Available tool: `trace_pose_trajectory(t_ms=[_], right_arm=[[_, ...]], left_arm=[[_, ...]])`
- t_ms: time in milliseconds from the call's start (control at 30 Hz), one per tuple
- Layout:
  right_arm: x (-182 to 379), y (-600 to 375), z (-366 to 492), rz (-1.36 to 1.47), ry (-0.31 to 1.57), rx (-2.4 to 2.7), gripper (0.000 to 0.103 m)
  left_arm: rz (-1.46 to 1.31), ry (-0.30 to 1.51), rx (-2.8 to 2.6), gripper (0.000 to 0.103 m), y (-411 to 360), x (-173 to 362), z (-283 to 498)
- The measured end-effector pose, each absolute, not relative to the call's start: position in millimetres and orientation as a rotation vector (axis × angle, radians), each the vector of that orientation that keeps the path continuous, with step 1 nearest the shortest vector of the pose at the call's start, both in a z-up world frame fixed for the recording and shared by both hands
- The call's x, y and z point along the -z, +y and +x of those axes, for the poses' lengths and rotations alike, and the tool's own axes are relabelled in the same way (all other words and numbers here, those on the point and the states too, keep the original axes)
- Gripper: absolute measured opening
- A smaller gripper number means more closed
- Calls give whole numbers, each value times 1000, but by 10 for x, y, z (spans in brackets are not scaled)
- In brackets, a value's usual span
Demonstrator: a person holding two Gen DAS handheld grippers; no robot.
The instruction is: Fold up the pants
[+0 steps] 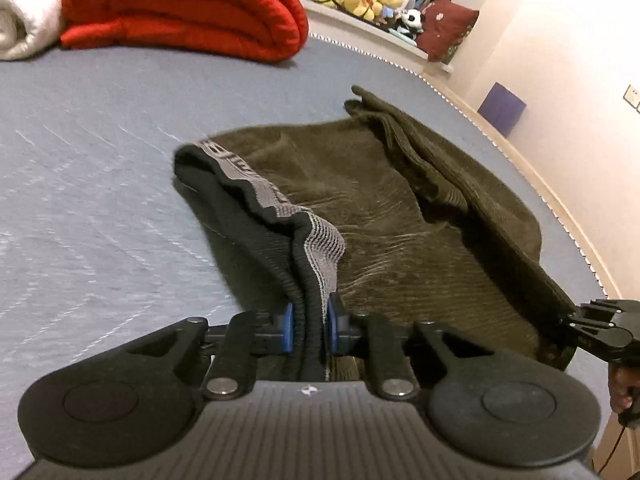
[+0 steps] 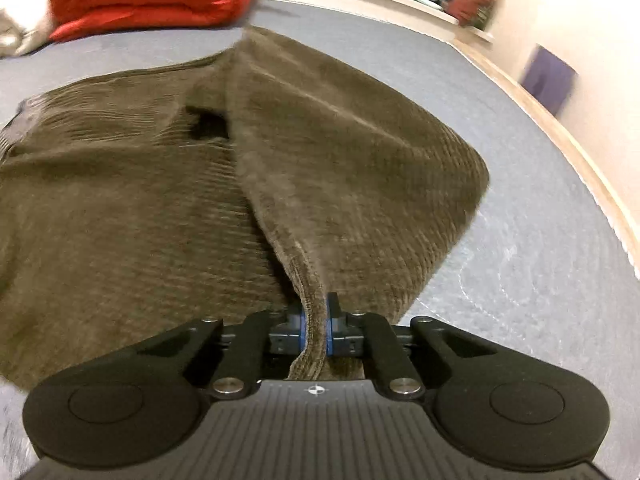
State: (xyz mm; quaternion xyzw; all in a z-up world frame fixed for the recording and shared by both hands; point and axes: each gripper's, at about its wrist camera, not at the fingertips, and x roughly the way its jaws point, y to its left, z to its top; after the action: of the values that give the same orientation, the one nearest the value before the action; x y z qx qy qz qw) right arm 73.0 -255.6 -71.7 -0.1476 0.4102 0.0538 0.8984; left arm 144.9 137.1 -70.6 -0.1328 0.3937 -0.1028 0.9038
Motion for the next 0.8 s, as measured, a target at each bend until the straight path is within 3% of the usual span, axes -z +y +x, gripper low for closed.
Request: trace_pose_trajectory(t_ms=[300,567,700,800], right_arm=[[290,-2444,89,-280,797,-379,8],[290,-2399,-470,-327,932,-737,8],[493,-2289,-574,-485,994,-702,13],[418,-2318,-518,-450,989,-706,29]], left_arm=[[-259,799,203,15,1853,313,739],[-325,1023,105,18,2241,339,209],[-169,1116,32,20,2031,523,183],[-101,1044,-78,28,2038,313,130]])
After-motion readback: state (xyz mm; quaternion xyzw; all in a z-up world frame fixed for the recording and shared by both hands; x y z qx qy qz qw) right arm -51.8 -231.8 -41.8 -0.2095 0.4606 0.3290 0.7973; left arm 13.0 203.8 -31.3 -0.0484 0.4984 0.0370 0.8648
